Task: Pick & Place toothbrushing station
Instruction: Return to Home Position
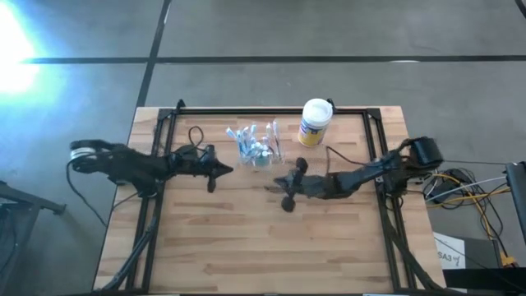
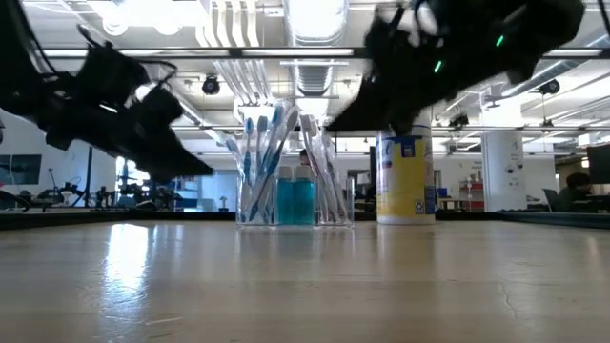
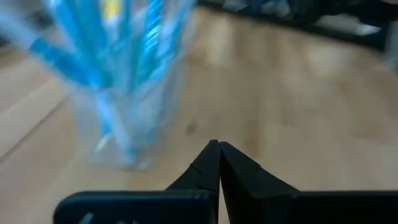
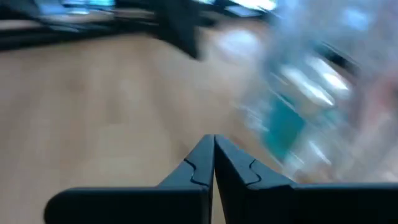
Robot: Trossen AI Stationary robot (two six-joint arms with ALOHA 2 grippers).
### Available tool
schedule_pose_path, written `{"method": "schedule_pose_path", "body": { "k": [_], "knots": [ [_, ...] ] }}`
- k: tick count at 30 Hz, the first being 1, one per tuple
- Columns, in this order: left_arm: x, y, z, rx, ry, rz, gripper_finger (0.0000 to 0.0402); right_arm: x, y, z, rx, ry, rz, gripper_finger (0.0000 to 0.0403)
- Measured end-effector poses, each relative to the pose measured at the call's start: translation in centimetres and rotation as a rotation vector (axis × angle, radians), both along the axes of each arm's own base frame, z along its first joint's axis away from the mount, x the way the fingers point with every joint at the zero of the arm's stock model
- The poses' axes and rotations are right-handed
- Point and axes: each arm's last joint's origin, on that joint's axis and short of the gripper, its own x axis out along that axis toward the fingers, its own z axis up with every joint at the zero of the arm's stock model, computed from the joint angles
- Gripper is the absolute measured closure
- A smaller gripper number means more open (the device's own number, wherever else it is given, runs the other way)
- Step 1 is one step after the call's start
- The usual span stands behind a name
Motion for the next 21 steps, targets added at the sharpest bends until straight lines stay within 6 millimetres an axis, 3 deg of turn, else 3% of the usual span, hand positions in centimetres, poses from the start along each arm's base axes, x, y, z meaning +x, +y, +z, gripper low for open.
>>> {"method": "schedule_pose_path", "body": {
  "k": [6,9,14,21],
  "knots": [
    [-1.6,-1.2,2.6,0.077,-0.16,-0.17,0.0398,-1.8,1.4,5.1,0.055,-0.103,0.358,0.0394],
    [-1.7,-1.3,4.4,0.133,-0.182,-0.202,0.0397,-3.1,1.2,7.0,0.052,-0.122,0.373,0.0394],
    [-1.4,-1.5,8.4,0.239,-0.036,-0.242,0.0399,-5.1,0.4,9.2,0.028,-0.128,0.369,0.0394],
    [-1.3,-1.7,14.9,0.389,0.056,-0.21,0.0399,-7.6,-1.7,10.7,0.038,-0.171,0.37,0.0394]
  ]
}}
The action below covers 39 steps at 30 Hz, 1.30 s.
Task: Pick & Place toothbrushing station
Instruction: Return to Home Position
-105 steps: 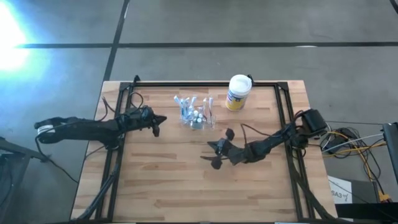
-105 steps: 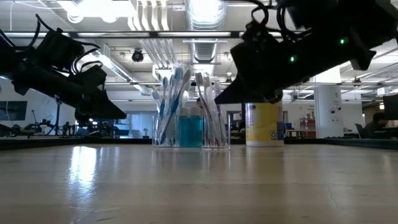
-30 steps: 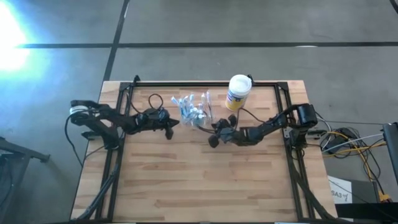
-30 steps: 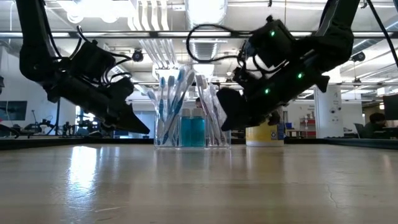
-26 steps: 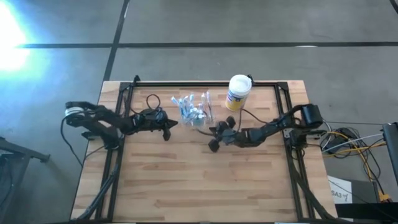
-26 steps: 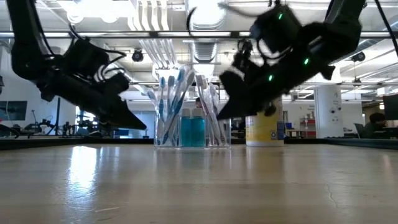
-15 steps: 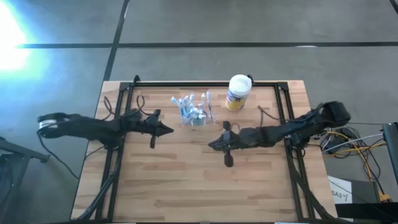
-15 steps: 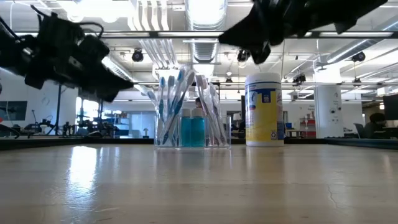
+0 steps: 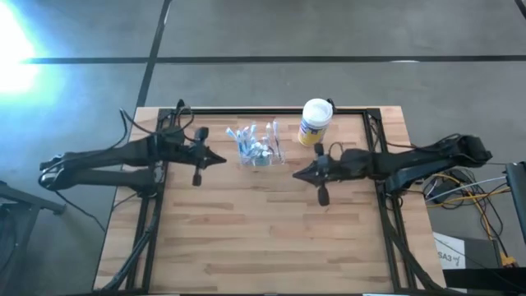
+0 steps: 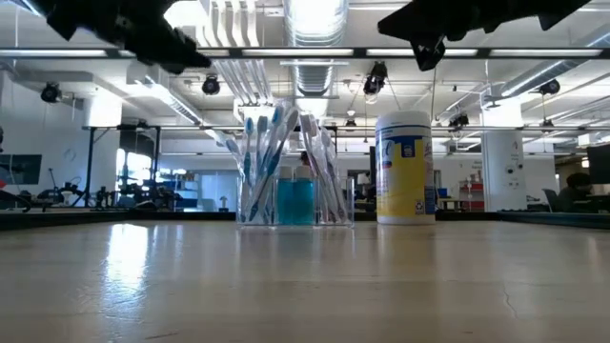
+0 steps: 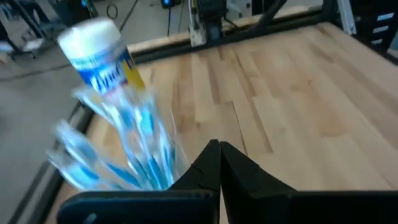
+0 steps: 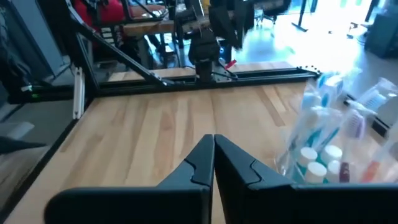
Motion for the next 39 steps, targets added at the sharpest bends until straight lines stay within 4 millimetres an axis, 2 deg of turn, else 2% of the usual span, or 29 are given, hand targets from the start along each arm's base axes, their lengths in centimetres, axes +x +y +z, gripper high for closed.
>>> {"method": "schedule_pose_path", "body": {
  "k": [3,7,13,23,39],
  "knots": [
    [-0.1,-0.2,1.9,0.022,-0.038,-0.008,0.0399,-1.0,-0.6,-0.1,0.008,-0.016,0.003,0.0394],
    [-0.3,-0.2,2.9,0.08,-0.066,-0.005,0.0399,-2.4,-1.2,0.0,0.006,-0.053,0.012,0.0394],
    [-0.6,-0.1,3.1,0.137,-0.065,0.043,0.04,-4.9,-1.7,0.1,0.012,-0.113,0.038,0.0394],
    [-1.1,-0.5,3.4,0.122,-0.088,0.039,0.04,-8.8,-1.8,-0.2,-0.023,-0.237,0.035,0.0394],
    [-2.5,-1.6,4.2,0.122,-0.154,-0.029,0.0401,-12.8,-2.2,-3.0,0.047,-0.37,-0.077,0.0394]
  ]
}}
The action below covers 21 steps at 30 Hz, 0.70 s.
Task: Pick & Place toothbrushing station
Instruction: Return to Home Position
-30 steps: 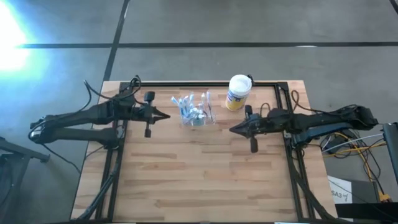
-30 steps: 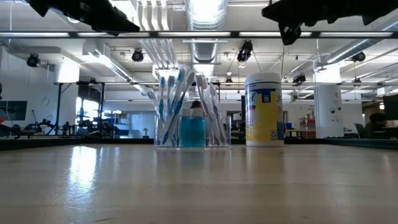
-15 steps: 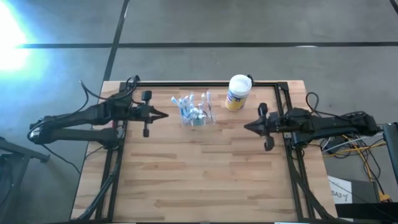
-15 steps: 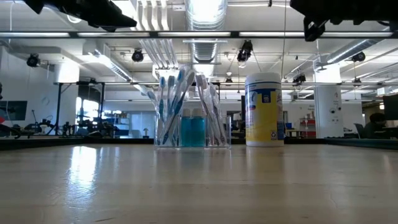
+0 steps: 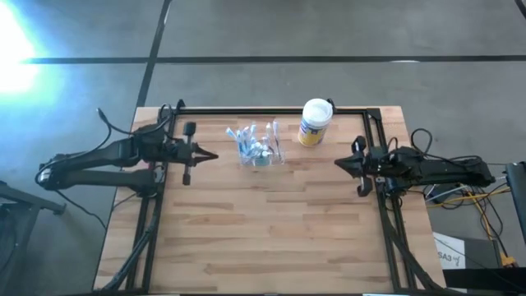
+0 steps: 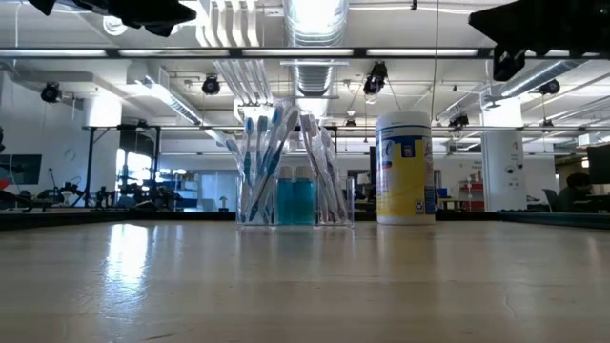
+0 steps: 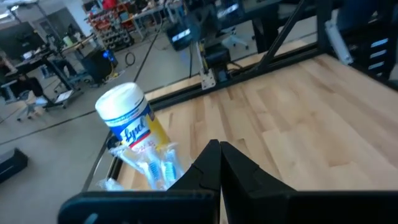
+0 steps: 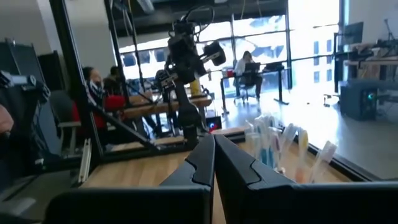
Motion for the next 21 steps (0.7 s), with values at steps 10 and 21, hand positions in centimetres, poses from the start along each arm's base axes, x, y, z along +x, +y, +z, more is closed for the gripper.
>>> {"method": "schedule_pose_path", "body": {
  "k": [10,21],
  "knots": [
    [-2.4,-0.6,0.7,-0.062,-0.094,-0.05,0.0401,-2.2,-0.1,-1.0,0.006,-0.057,-0.007,0.0394],
    [-4.7,-1.2,-2.1,-0.113,-0.262,-0.091,0.0401,-2.9,-0.2,-1.2,0.021,-0.052,-0.052,0.0394]
  ]
}}
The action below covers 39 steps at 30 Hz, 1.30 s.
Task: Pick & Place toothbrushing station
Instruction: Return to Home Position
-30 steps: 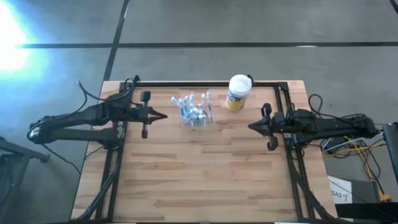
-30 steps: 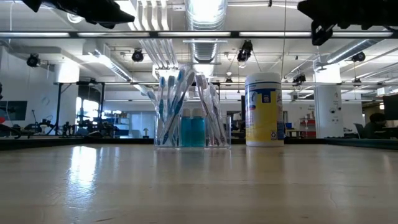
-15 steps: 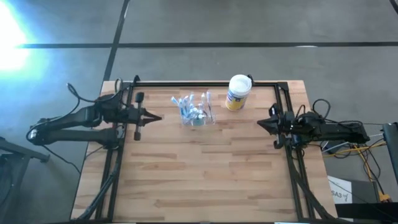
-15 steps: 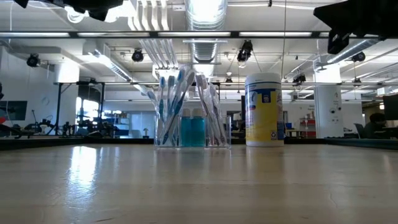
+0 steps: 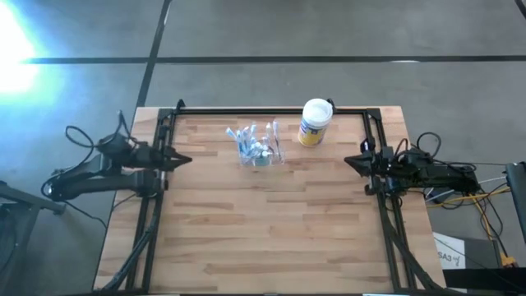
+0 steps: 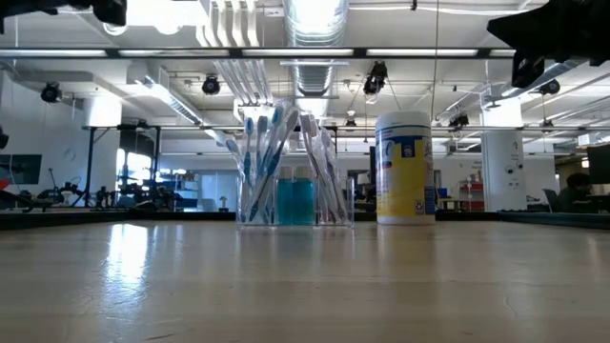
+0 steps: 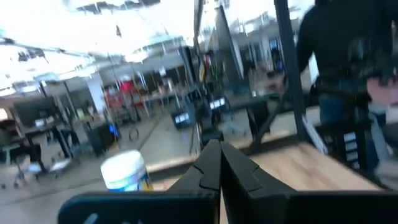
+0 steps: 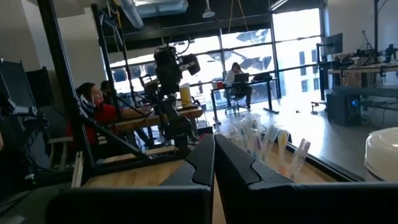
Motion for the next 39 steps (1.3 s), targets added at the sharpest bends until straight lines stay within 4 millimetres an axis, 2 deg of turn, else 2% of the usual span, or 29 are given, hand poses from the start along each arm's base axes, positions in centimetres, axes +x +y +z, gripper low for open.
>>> {"method": "schedule_pose_path", "body": {
  "k": [9,17,23,39],
  "knots": [
    [-1.0,-0.2,-2.6,-0.083,-0.076,-0.011,0.0401,-0.1,0.0,0.0,-0.007,-0.003,-0.005,0.0394],
    [-1.0,-0.3,-6.0,-0.153,-0.148,-0.051,0.0401,0.0,-0.1,-0.3,-0.003,0.024,-0.027,0.0394],
    [-0.9,-0.2,-7.7,-0.237,-0.121,-0.069,0.0401,0.0,-0.1,-0.3,0.01,0.021,-0.024,0.0394],
    [0.2,-0.1,-11.4,-0.301,-0.003,-0.06,0.0401,0.3,-0.1,-1.3,0.012,0.048,-0.024,0.0394]
  ]
}}
